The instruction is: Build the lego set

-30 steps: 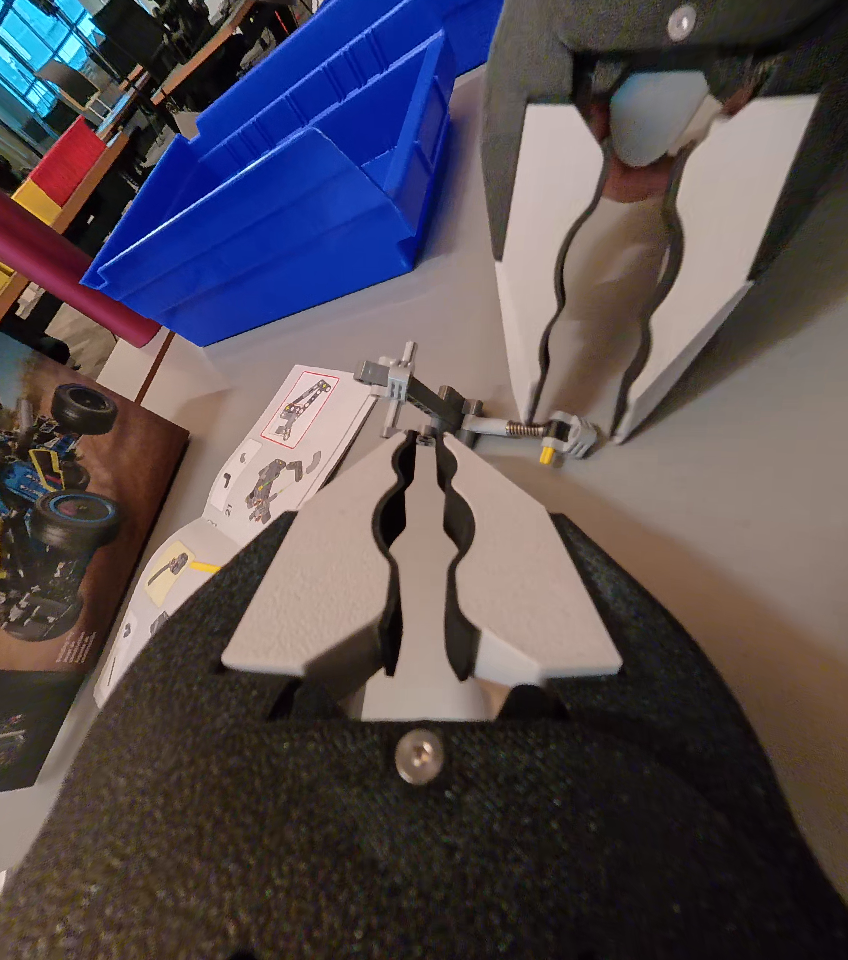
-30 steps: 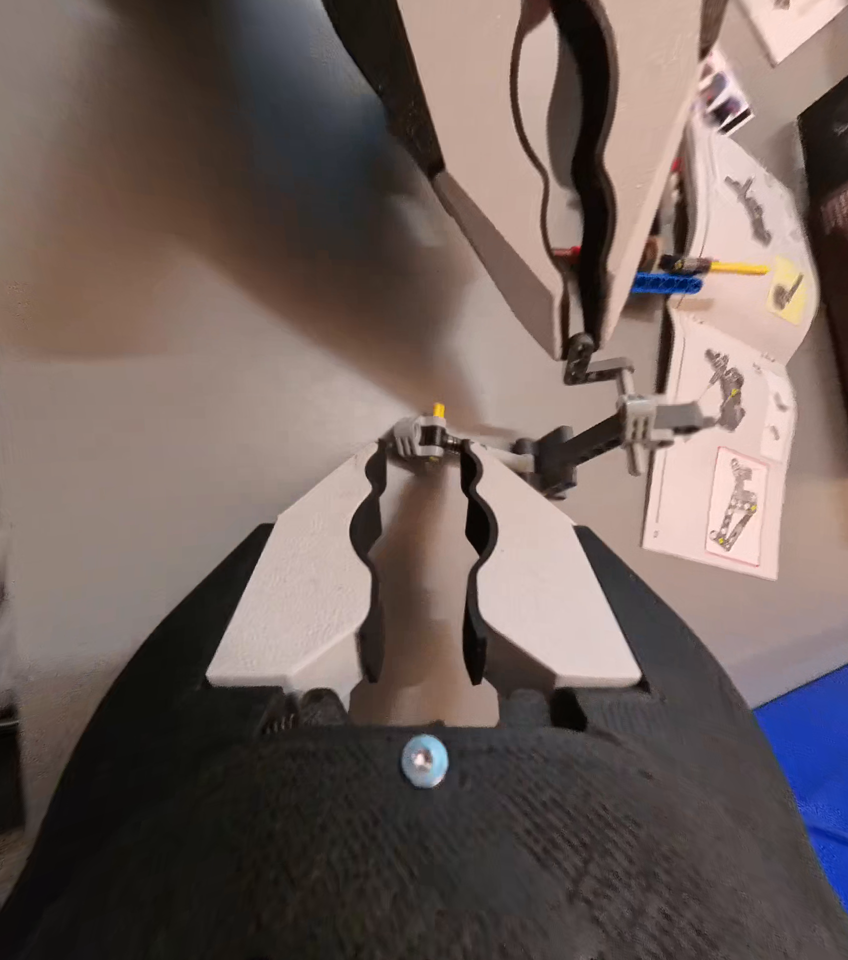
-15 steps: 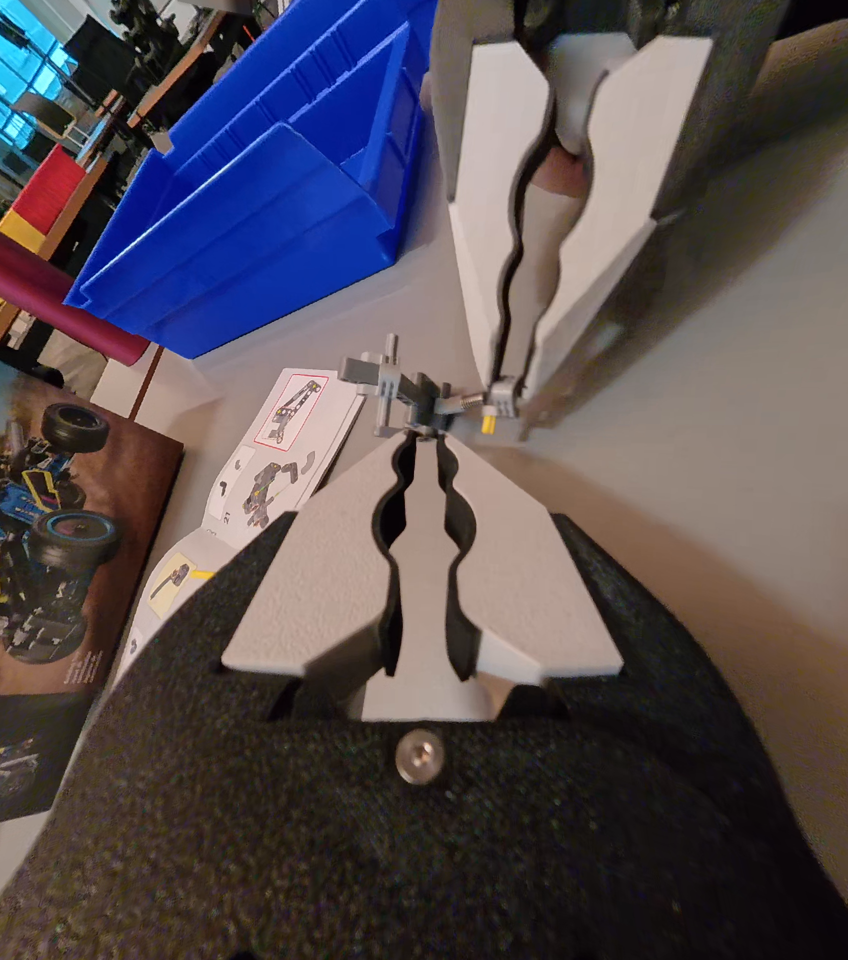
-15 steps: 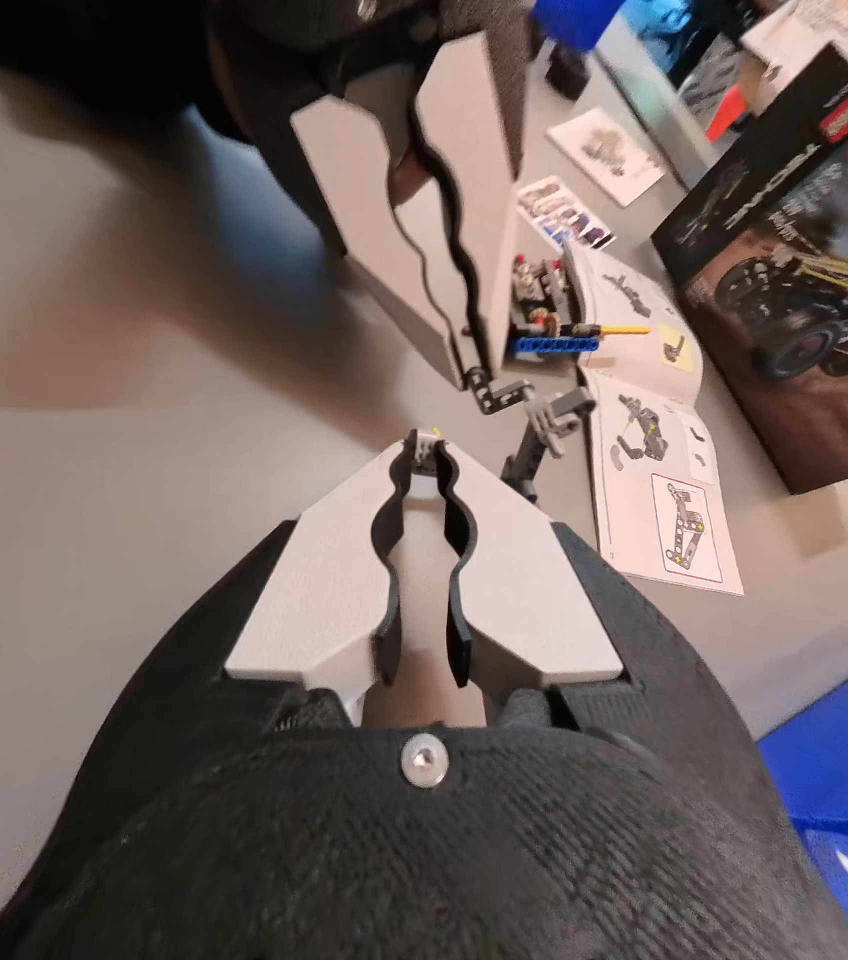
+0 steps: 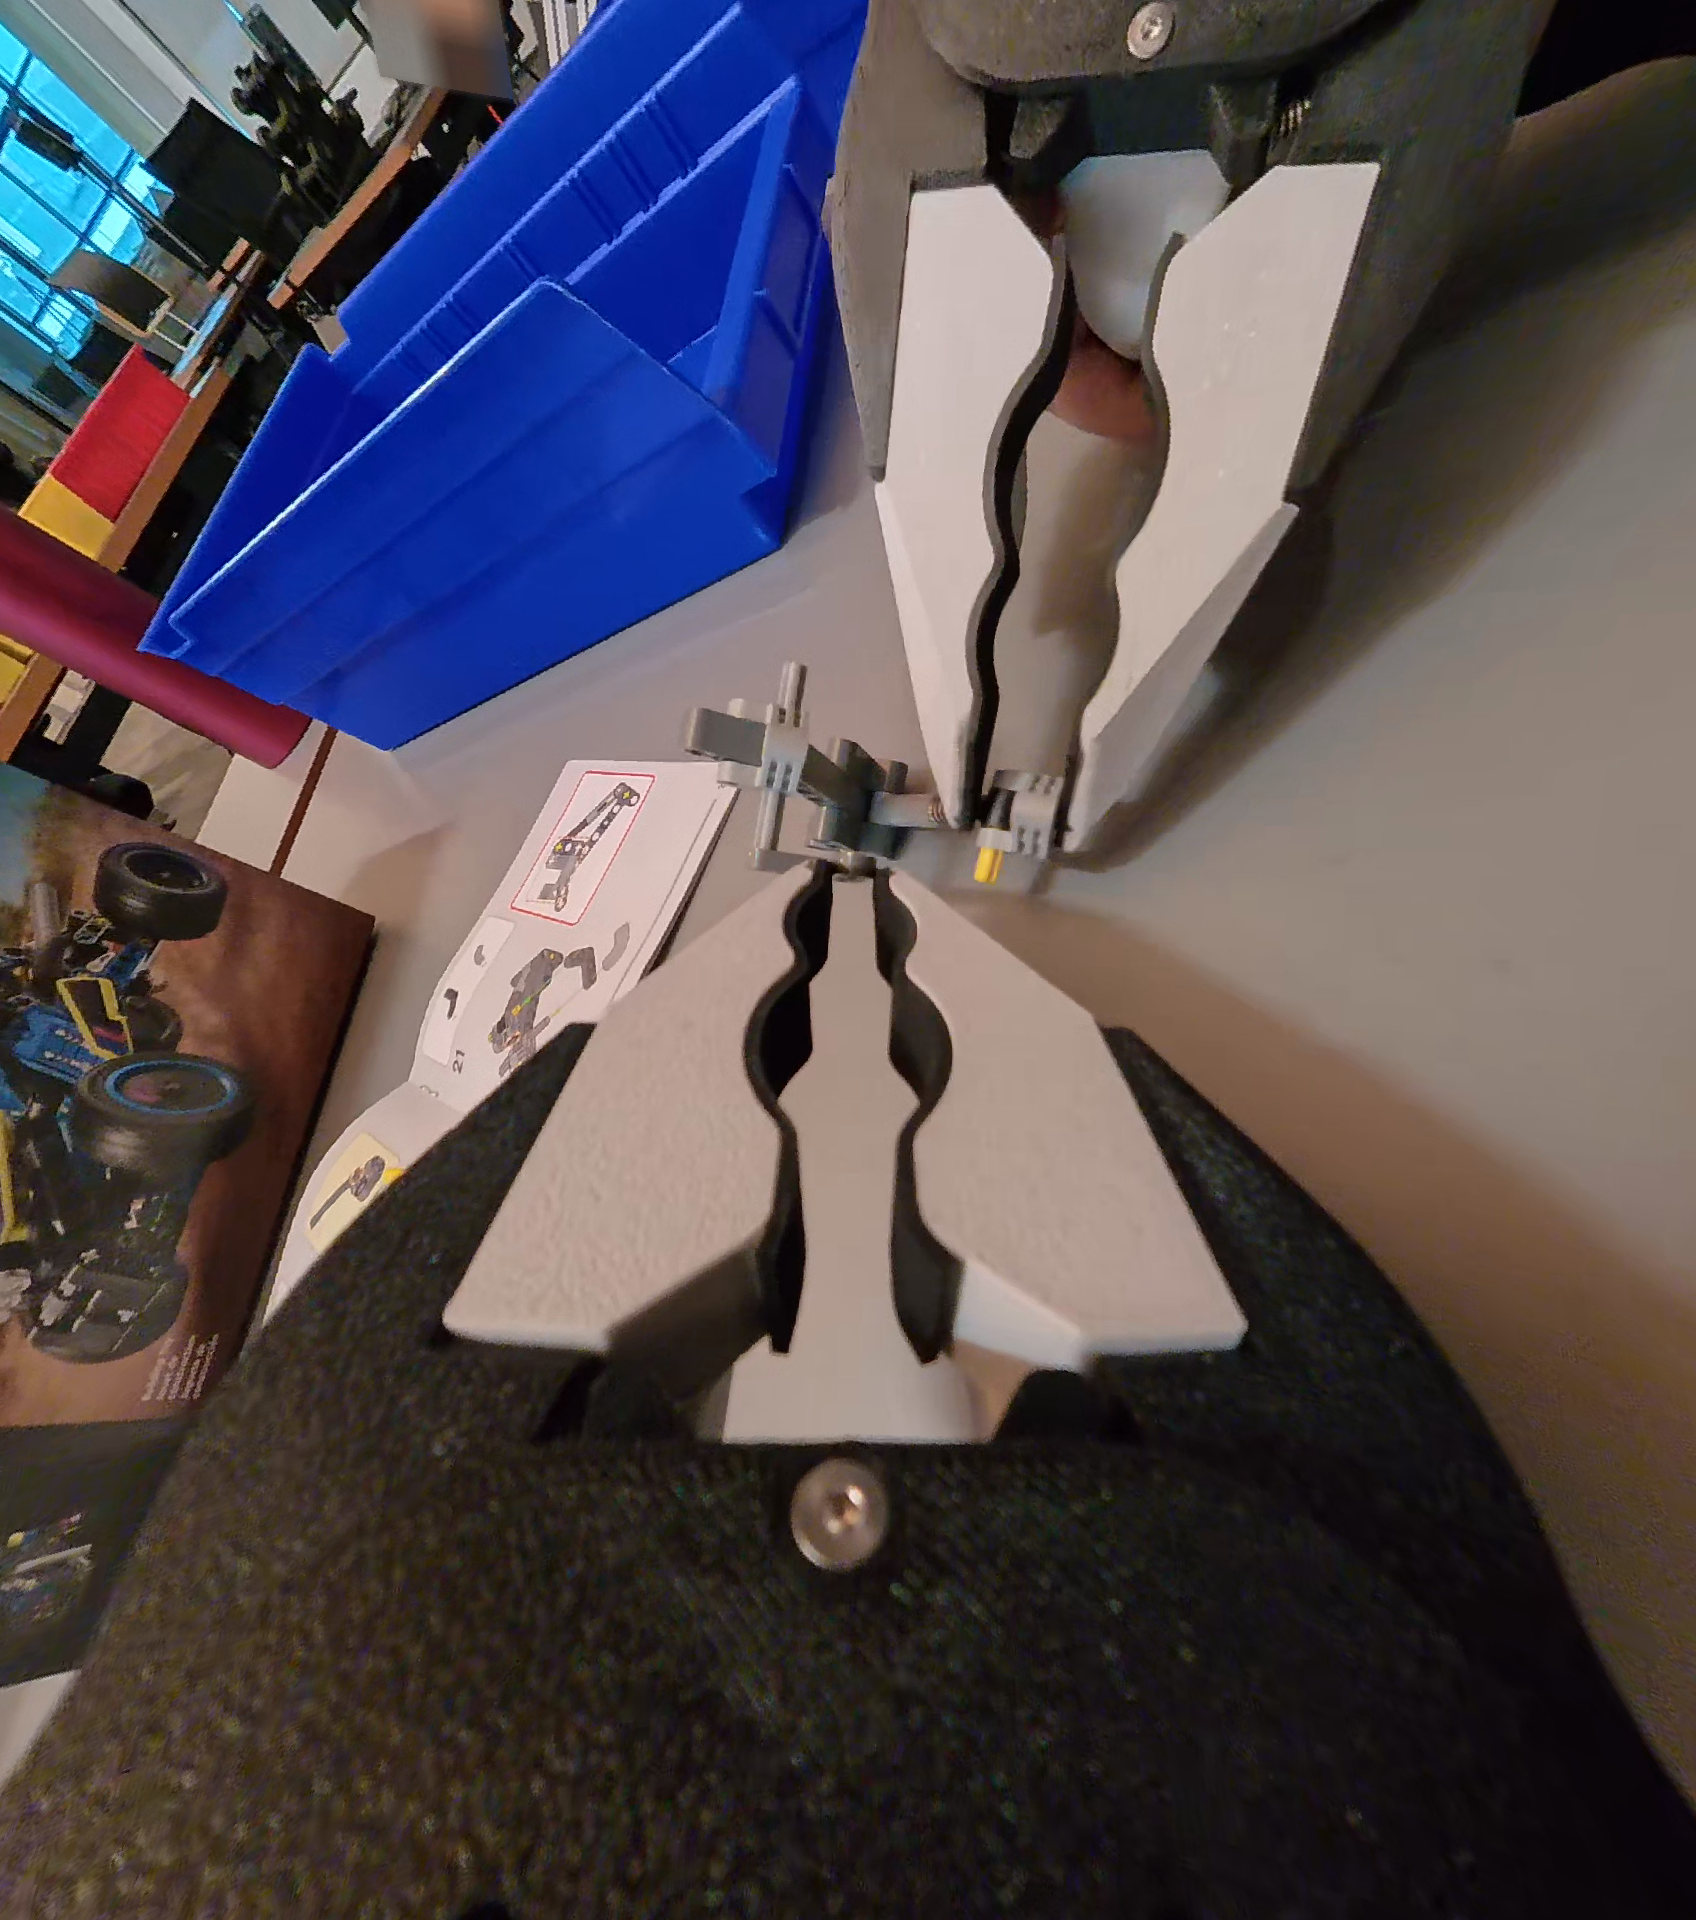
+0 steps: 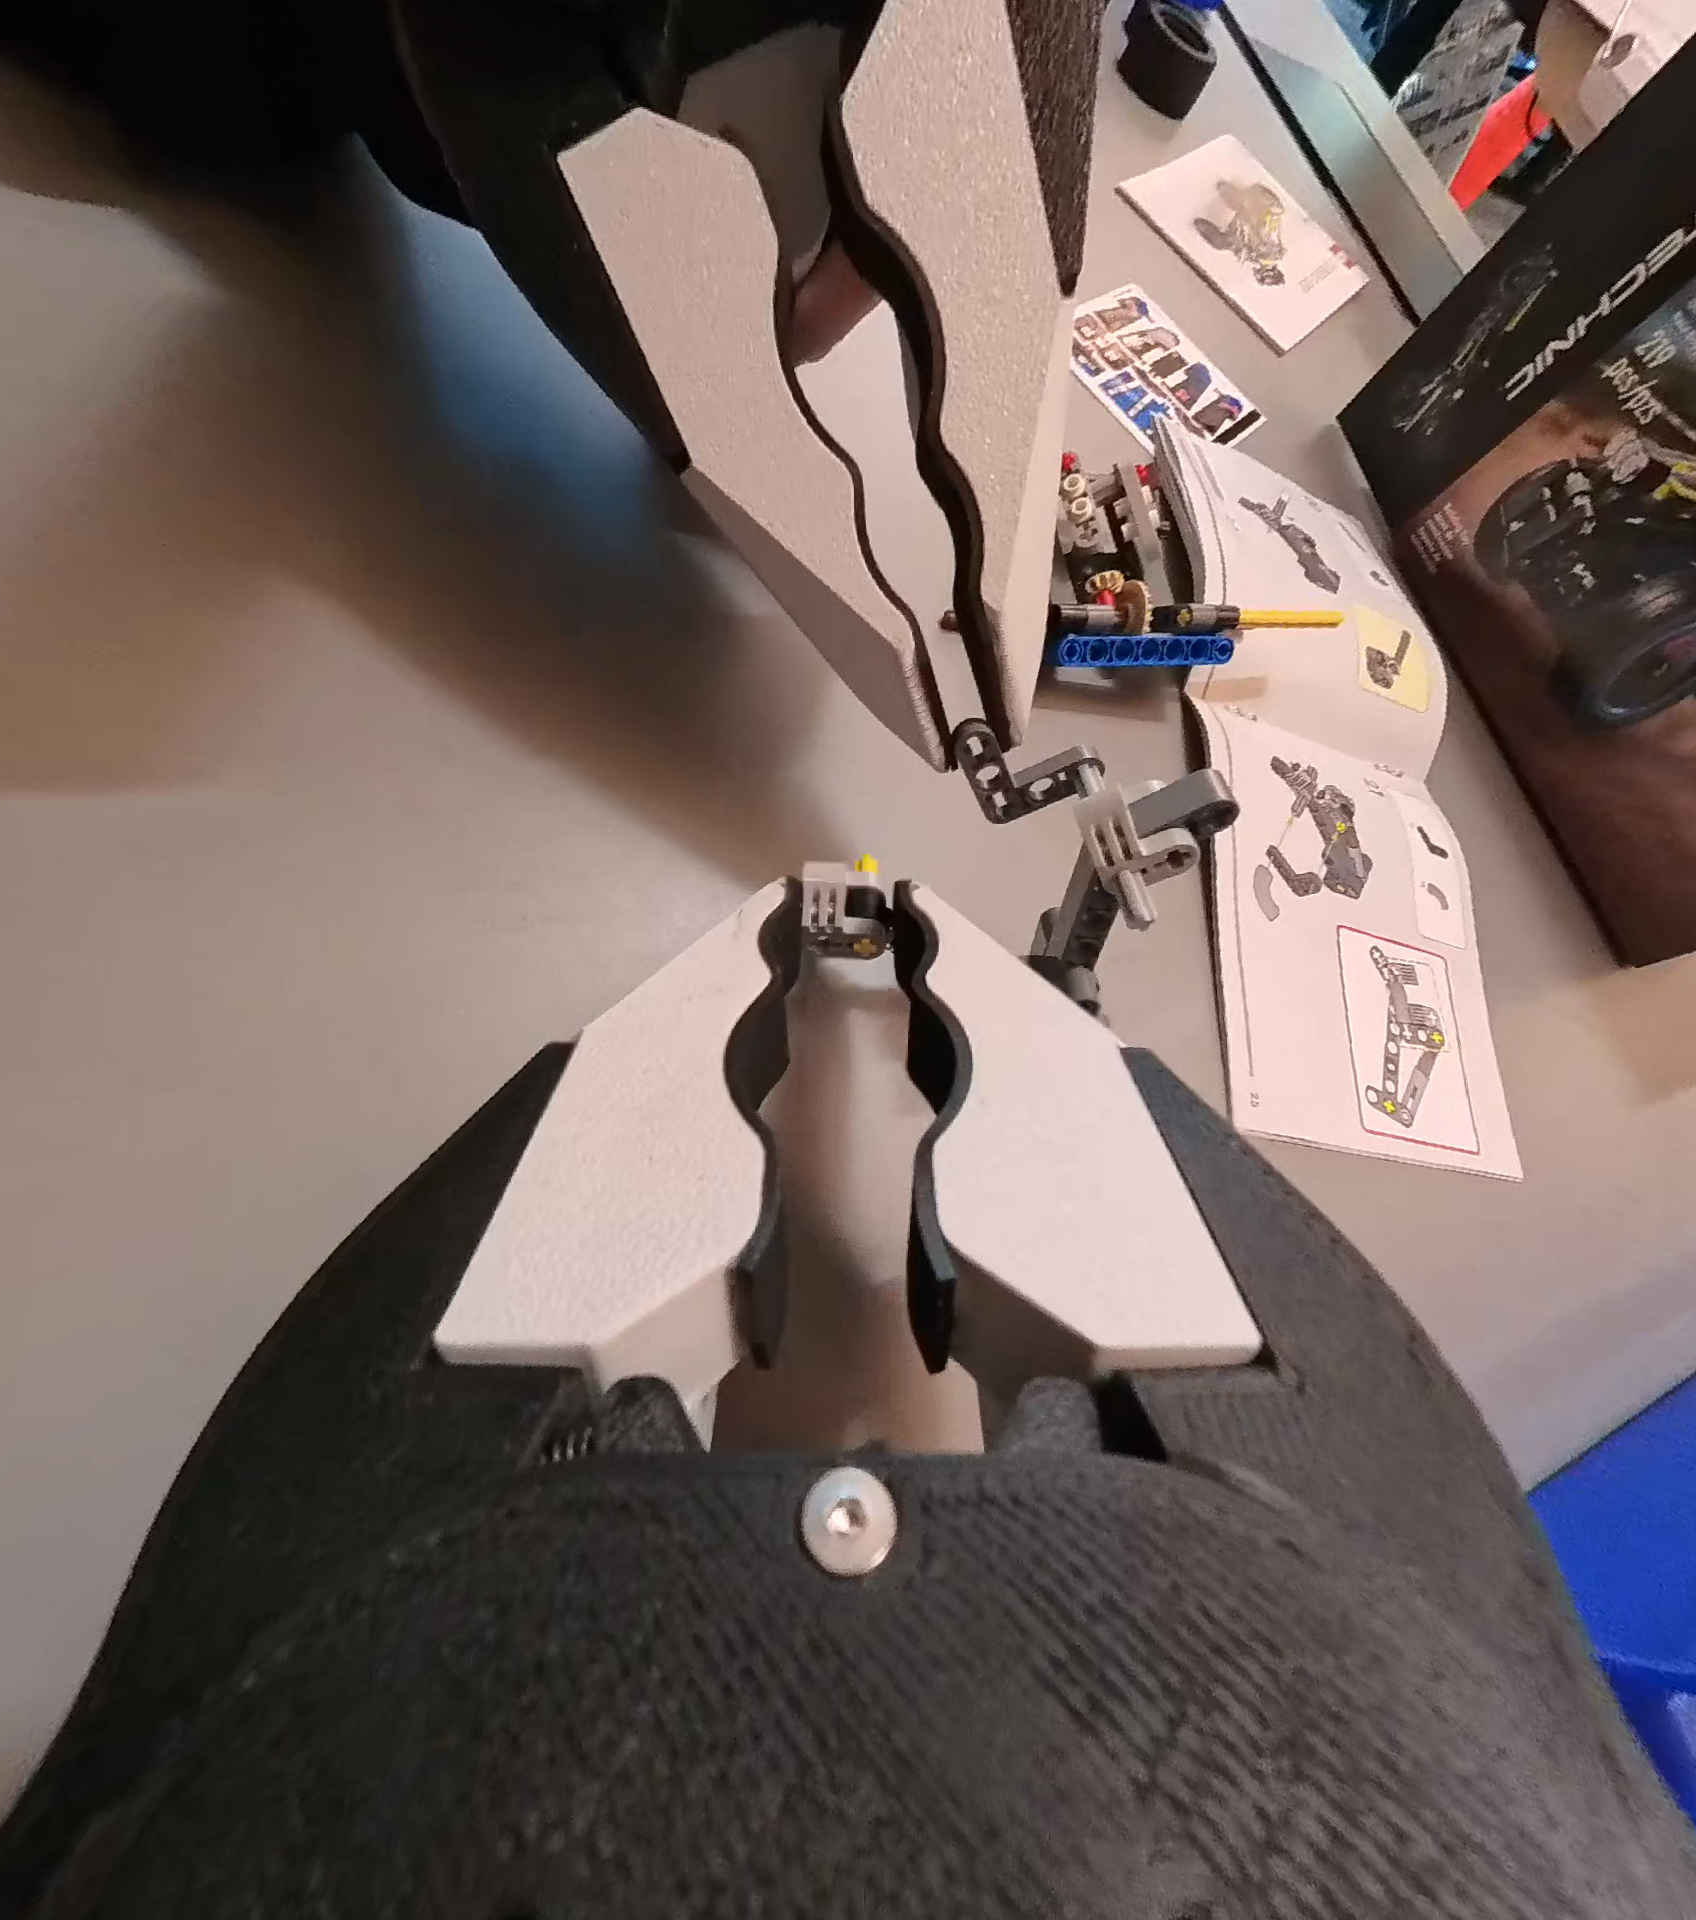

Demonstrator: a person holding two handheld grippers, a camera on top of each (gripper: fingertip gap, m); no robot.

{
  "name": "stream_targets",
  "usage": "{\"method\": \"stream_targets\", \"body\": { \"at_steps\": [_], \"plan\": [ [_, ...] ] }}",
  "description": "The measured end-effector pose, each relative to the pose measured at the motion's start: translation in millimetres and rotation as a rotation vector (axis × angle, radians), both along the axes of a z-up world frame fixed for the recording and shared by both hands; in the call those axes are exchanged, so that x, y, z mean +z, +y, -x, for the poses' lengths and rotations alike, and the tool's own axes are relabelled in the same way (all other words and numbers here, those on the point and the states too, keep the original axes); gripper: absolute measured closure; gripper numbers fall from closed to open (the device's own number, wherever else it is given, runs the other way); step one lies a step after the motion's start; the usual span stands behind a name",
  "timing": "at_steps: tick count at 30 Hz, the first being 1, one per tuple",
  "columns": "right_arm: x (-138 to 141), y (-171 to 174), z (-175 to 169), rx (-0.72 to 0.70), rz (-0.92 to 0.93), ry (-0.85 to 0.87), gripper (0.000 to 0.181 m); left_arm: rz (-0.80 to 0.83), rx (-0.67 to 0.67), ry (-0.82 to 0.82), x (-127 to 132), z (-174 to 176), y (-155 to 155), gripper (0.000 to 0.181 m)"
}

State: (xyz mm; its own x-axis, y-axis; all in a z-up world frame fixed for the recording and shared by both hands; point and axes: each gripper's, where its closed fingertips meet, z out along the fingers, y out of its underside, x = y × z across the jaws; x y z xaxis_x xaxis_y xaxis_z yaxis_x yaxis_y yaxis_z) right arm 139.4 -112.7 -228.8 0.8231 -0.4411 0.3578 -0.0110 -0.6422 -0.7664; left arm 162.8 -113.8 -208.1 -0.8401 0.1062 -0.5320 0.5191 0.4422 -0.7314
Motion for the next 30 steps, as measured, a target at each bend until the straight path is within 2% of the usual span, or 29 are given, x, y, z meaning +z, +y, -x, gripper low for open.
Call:
{"method": "stream_targets", "body": {
  "at_steps": [9,16,22,30],
  "plan": [
    [16,-1,0,-0.021,-0.181,0.093,0.171,0.001,-0.033,-0.052,0,3,0,0.176],
    [29,-6,-11,-0.114,-0.38,0.237,0.174,-0.014,-0.056,-0.11,-2,4,-2,0.176],
    [40,-3,-8,-0.094,-0.542,0.356,0.175,-0.017,-0.047,-0.154,0,3,-6,0.176],
    [41,-1,-7,-0.098,-0.589,0.399,0.175,-0.014,-0.039,-0.173,0,4,-8,0.177]
  ]
}}
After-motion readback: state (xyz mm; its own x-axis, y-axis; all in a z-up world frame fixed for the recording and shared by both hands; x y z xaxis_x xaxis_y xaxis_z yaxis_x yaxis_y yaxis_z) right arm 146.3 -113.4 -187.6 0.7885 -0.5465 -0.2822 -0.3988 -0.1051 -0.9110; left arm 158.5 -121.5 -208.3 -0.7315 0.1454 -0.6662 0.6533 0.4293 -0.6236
